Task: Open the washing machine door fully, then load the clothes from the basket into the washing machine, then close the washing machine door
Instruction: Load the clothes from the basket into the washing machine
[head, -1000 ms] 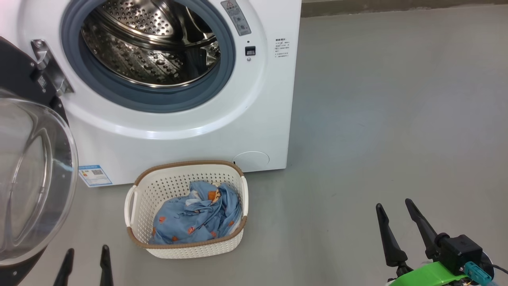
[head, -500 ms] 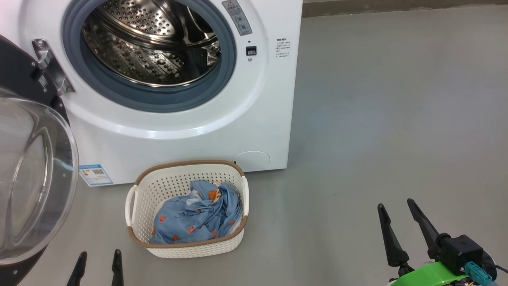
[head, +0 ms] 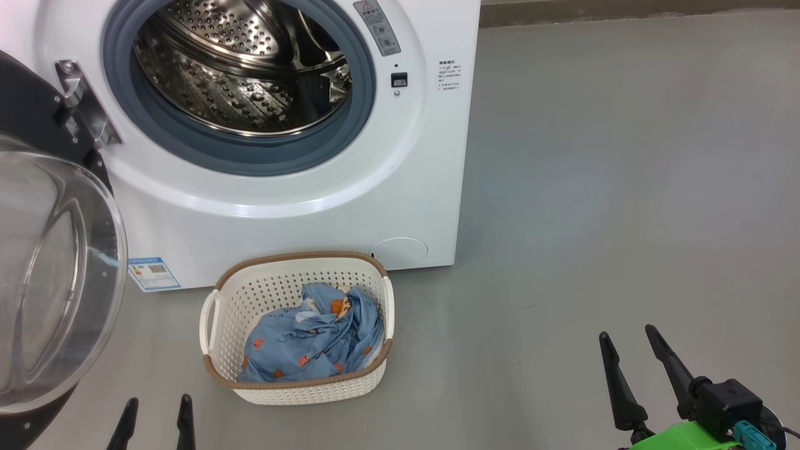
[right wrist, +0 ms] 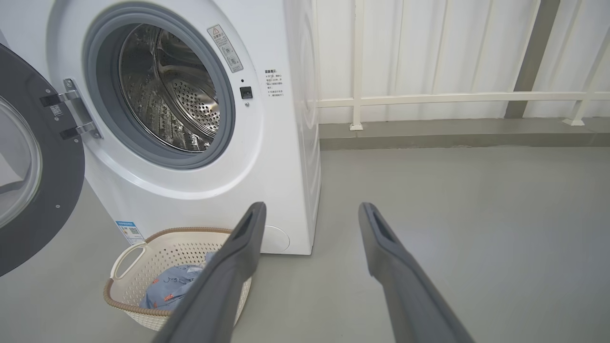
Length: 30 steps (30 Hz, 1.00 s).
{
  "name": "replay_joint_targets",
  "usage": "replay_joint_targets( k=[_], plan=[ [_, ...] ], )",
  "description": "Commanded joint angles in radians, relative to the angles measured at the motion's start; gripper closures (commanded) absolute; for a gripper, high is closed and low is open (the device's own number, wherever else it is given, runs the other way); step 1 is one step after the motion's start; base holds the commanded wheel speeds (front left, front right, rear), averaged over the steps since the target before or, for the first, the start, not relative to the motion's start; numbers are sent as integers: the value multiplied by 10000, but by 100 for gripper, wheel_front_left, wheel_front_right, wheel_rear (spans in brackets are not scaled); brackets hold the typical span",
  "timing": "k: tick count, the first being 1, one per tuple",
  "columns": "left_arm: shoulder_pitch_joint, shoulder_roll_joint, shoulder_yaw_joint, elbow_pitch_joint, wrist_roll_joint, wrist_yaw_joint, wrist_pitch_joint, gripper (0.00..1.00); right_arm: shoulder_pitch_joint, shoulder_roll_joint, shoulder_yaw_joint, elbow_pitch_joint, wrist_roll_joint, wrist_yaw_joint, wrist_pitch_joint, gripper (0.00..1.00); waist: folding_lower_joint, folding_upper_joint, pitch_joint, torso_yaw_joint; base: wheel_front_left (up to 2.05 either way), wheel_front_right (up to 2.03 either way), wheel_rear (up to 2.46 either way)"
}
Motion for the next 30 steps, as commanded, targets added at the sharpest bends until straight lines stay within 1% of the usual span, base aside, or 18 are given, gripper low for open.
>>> replay_joint_targets(
  k=[1, 22, 30],
  plan=[
    [-357, 139, 351, -157, 136, -46, -53, 0, -165, -36, 187, -176, -112, 16, -49, 0, 0, -1, 1, 5, 0, 0, 0],
    [-447, 130, 450, -56, 213, -65, -53, 0, -217, -35, 151, 32, -161, 16, -49, 0, 0, -1, 15, 67, 1, -1, 0],
    [-545, 130, 565, 4, 198, -69, -53, 0, -250, -35, 174, 33, -125, 16, -49, 0, 0, -1, 105, 110, 74, -74, 0]
  ],
)
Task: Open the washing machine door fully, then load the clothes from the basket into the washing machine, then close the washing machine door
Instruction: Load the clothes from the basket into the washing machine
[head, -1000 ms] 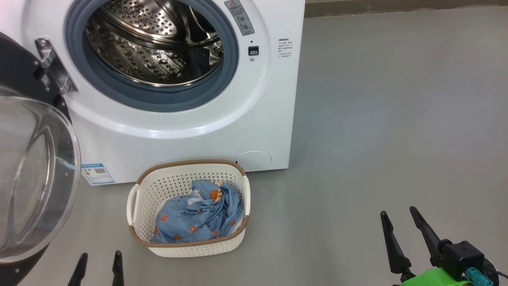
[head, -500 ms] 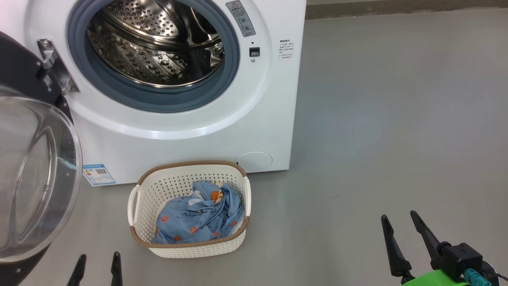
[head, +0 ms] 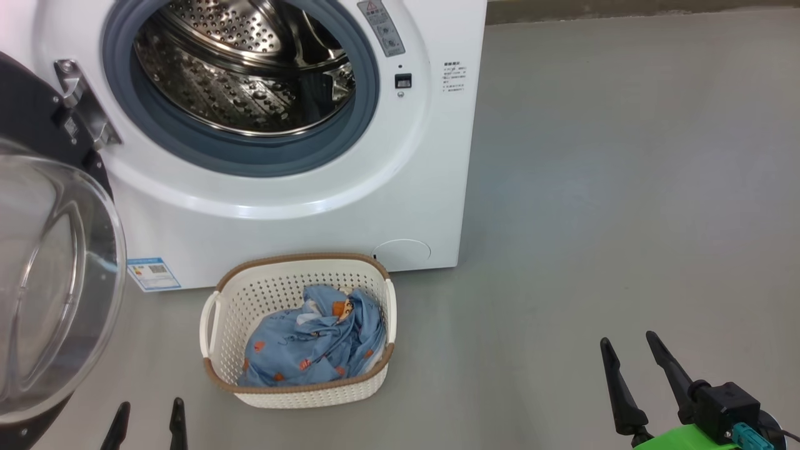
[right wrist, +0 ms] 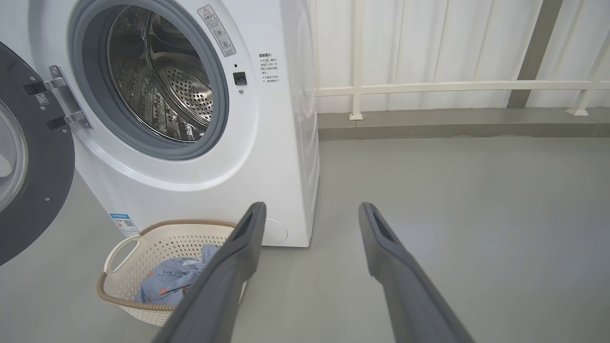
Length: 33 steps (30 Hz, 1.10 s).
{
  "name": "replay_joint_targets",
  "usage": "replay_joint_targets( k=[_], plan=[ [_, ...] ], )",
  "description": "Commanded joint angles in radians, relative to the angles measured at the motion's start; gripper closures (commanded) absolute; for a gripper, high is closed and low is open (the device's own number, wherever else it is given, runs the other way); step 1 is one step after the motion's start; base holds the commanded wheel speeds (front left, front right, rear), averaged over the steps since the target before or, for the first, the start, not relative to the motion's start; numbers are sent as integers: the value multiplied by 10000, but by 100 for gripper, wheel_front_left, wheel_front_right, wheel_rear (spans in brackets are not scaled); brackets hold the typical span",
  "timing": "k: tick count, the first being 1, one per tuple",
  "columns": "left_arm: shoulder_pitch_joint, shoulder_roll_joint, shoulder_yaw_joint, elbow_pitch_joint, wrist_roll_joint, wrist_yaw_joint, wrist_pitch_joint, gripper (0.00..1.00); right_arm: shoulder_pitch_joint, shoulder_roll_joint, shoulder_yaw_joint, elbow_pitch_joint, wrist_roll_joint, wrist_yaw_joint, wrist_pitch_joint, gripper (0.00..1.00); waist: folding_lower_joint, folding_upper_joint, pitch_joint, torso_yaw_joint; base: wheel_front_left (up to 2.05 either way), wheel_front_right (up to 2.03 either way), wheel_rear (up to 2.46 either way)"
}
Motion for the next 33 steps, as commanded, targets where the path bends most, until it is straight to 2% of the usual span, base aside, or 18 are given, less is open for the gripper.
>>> replay_joint_targets(
  k=[1, 16, 33],
  plan=[
    [-532, 130, 349, -188, 24, -67, -53, 0, -250, -41, 257, -253, -52, 16, -49, 0, 0, 0, 19, 13, 136, -136, 0],
    [-683, 125, 586, -342, 121, 35, -53, 0, -353, -41, 216, -307, 2, 16, -49, 0, 0, 0, 294, 76, 178, -165, -13],
    [-729, 119, 506, -241, -88, -52, -53, 0, -419, -41, 227, -303, 6, 16, -49, 0, 0, 0, 405, 67, 26, -26, 0]
  ],
)
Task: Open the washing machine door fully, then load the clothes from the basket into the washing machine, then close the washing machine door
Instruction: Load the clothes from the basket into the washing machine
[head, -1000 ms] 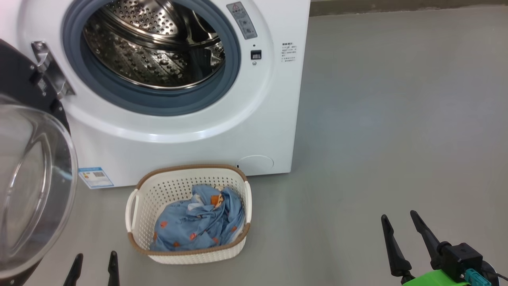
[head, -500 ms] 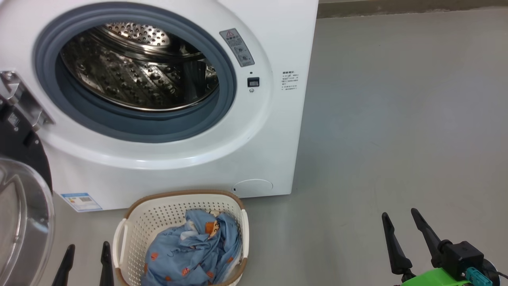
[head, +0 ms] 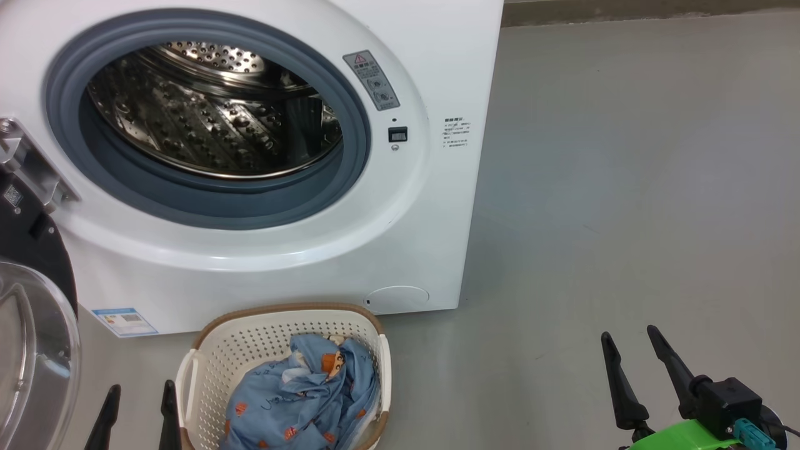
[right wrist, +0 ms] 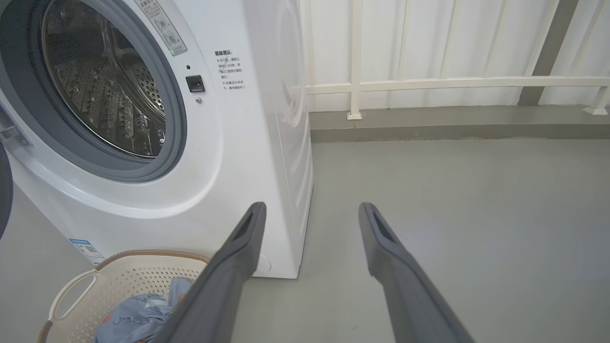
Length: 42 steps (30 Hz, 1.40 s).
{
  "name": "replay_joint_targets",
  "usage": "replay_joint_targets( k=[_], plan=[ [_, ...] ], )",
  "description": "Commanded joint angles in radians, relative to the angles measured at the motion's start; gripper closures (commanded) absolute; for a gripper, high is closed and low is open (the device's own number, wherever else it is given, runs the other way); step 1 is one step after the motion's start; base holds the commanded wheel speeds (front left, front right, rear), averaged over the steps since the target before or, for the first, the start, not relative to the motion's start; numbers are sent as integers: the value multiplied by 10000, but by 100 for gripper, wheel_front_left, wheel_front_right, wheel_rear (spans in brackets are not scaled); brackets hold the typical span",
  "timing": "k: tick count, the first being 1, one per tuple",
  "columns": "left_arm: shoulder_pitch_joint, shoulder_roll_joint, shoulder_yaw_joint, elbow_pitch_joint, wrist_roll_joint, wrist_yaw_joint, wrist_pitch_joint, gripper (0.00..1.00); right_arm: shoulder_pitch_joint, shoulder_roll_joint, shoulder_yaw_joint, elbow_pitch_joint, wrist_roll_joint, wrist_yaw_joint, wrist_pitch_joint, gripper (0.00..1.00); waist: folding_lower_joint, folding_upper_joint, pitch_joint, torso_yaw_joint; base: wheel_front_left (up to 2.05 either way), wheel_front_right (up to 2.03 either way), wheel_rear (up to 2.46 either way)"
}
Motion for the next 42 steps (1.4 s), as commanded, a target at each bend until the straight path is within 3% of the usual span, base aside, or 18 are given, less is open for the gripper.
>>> replay_joint_targets(
  k=[1, 19, 27, 42],
  plan=[
    [-340, 125, 297, -188, -79, 3, -53, 0, -326, -47, 261, -235, 13, 16, -49, 0, 1, 0, -4, -5, 0, 0, 0],
    [-503, 123, 130, 25, -597, -36, -53, 0, -486, -47, 264, -263, 35, 16, -49, 0, 1, 0, 540, -40, 0, 0, 0],
    [-807, 197, -422, 401, -905, -40, -53, 0, -715, -47, 242, -299, 94, 16, -49, 0, 1, 0, 1563, -74, 0, 0, 0],
    [-2619, 890, -1919, 1866, -1897, -41, -53, 0, -1467, -47, 319, -564, -15, 16, -49, 0, 1, 0, 3540, -262, 0, 0, 0]
  ],
)
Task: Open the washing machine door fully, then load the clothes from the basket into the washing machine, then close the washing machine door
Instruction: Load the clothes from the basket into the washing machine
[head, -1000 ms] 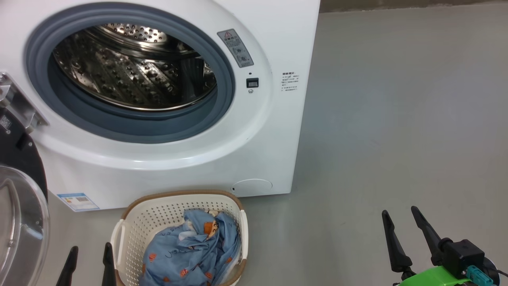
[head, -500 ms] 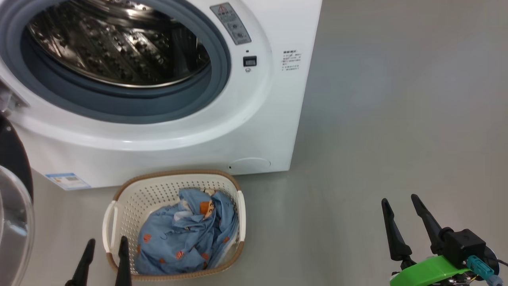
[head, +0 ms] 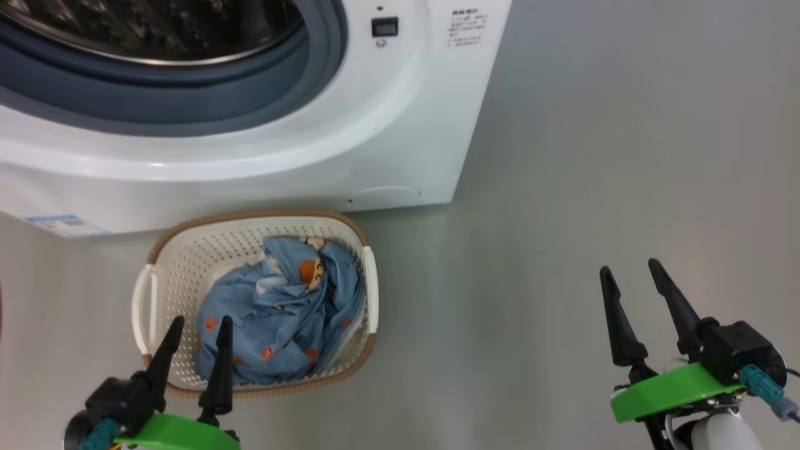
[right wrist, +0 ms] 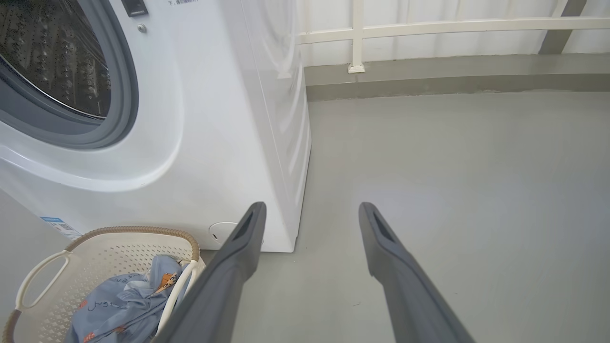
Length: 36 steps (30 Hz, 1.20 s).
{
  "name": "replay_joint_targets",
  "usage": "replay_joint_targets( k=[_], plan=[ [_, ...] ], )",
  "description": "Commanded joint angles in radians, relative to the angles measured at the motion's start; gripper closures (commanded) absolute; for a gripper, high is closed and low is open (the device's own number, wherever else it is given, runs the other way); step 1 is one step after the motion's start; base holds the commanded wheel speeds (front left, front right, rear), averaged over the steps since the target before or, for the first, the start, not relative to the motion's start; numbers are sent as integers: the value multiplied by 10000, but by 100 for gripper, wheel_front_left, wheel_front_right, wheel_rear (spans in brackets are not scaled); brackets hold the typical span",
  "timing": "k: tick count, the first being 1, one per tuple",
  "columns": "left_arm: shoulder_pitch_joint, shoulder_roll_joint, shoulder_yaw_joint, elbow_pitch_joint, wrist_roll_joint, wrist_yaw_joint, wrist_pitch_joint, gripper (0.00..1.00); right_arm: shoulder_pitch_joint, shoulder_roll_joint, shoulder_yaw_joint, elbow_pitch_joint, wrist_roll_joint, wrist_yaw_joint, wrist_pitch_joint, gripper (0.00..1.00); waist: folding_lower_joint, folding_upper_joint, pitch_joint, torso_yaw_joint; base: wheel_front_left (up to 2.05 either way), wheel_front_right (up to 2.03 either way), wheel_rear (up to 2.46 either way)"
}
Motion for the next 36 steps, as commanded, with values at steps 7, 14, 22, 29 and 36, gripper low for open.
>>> replay_joint_targets(
  k=[7, 14, 22, 29, 36],
  plan=[
    [-1375, 867, -648, 1390, -782, -30, -53, 0, -448, -37, 274, -476, -20, 16, -49, 0, 0, -1, 1638, -392, 0, 0, 0],
    [-2786, 1596, -1642, 2931, -1574, -30, -53, 0, -729, -37, 317, -758, 85, 16, -49, 0, 0, -1, 2899, -658, 0, 0, 0],
    [-4444, 2053, -2733, 4837, -2070, -30, -53, 0, -1051, -37, 311, -1093, 231, 16, -49, 0, 0, -1, 4092, -875, 0, 0, 0],
    [-5581, 2515, -3442, 6438, -2687, -30, -44, 0, -1288, -37, 435, -1329, 425, 16, -49, 0, 0, -1, 4874, -1206, 0, 0, 0],
    [-6403, 2497, -3525, 7748, -3116, -30, 222, 0, -1344, -37, 422, -1458, 568, 16, -49, 0, 0, -1, 5191, -1293, 0, 0, 0]
  ],
)
